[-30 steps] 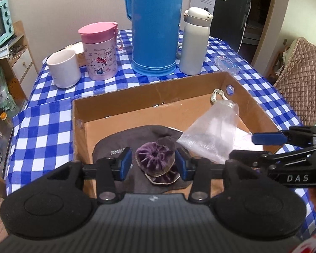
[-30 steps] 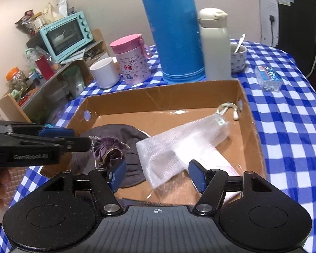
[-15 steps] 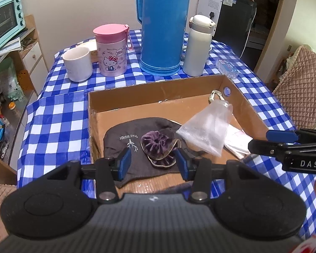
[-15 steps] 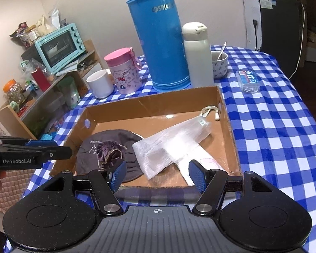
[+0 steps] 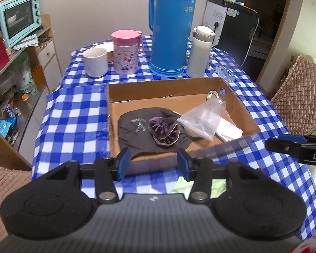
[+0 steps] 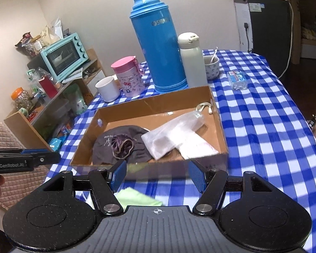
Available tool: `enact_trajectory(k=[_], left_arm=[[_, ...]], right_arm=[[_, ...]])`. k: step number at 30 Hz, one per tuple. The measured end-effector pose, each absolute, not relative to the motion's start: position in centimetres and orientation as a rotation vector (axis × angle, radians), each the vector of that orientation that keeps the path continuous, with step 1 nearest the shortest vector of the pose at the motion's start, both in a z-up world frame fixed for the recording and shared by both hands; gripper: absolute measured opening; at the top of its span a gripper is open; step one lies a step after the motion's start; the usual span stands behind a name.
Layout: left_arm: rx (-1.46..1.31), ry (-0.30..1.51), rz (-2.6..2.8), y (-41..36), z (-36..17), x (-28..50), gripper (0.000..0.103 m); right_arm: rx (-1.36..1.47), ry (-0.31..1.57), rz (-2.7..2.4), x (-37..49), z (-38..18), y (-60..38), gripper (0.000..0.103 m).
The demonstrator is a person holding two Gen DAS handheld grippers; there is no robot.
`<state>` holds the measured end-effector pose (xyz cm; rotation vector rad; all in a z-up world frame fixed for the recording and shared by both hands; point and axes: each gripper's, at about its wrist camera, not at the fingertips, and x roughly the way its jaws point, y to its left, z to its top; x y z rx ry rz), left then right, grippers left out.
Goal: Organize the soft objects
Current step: 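Lift both grippers out of the box and return to the pile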
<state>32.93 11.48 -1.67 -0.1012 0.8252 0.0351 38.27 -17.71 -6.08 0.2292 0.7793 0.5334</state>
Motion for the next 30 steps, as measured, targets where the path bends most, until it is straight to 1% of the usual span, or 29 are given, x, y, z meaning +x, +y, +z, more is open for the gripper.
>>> enact_trajectory(k=[12, 18, 30], left_arm=[[-0.109, 0.819, 0.127, 12.9, -0.5, 25.9, 0.047], [-0.121, 0.831, 0.173, 13.5, -0.5, 22.9, 0.047], [-0.147, 0.919, 0.186, 12.2, -3.2, 18.8, 0.047]], right_arm=[[0.272, 0.768, 0.524, 34.1, -4.6, -20.4, 0.065], [0.241, 0.765, 0.573, 31.5, -4.3, -20.3, 0.065], [0.143, 0.852, 0.694, 27.7, -7.1, -17.3, 0.065]])
